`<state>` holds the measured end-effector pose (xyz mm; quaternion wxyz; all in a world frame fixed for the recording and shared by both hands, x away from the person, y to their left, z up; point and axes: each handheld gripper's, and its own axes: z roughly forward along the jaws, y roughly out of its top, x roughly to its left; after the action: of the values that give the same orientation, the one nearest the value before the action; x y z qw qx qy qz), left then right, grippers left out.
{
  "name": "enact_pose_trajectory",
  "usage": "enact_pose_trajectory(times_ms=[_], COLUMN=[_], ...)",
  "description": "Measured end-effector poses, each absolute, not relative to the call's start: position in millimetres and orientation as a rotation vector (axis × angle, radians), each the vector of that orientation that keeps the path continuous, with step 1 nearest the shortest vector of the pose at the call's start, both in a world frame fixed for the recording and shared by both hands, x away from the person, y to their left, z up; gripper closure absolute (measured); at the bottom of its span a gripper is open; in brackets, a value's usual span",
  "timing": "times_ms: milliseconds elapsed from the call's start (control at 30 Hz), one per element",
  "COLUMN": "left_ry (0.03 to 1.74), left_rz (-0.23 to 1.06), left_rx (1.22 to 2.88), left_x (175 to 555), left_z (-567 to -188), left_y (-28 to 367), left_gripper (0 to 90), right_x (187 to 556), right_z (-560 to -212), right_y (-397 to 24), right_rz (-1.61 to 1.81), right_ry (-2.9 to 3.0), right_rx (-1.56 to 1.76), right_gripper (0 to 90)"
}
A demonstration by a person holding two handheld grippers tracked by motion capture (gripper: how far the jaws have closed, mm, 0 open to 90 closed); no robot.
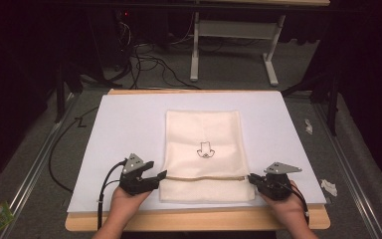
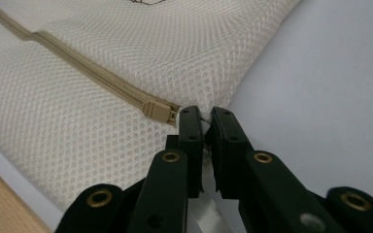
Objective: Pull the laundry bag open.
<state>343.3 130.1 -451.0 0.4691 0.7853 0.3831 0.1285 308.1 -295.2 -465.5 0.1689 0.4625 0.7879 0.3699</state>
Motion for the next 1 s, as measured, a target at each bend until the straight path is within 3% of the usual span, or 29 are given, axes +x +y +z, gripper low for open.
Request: enact_pose_trajectory(times_ms=[500,1000], left_ry=[0.747,0.701], left_rz=[0.183,0.068], left_rx=[1.989,1.989], left_x=[326.3,326.3], left_z=[-458.2,-466.2], left_y=[45.1,-47.2], left_gripper=[44.1,58.5], right_x=[305.0,303.0], right_z=[-457.8,-452.7], right_y=[-296.6,-296.4], right_rz=[1.099,1.131], right_ry=[2.204,2.187], right_rx=[1.281,1.255], right_gripper=[84.9,84.9])
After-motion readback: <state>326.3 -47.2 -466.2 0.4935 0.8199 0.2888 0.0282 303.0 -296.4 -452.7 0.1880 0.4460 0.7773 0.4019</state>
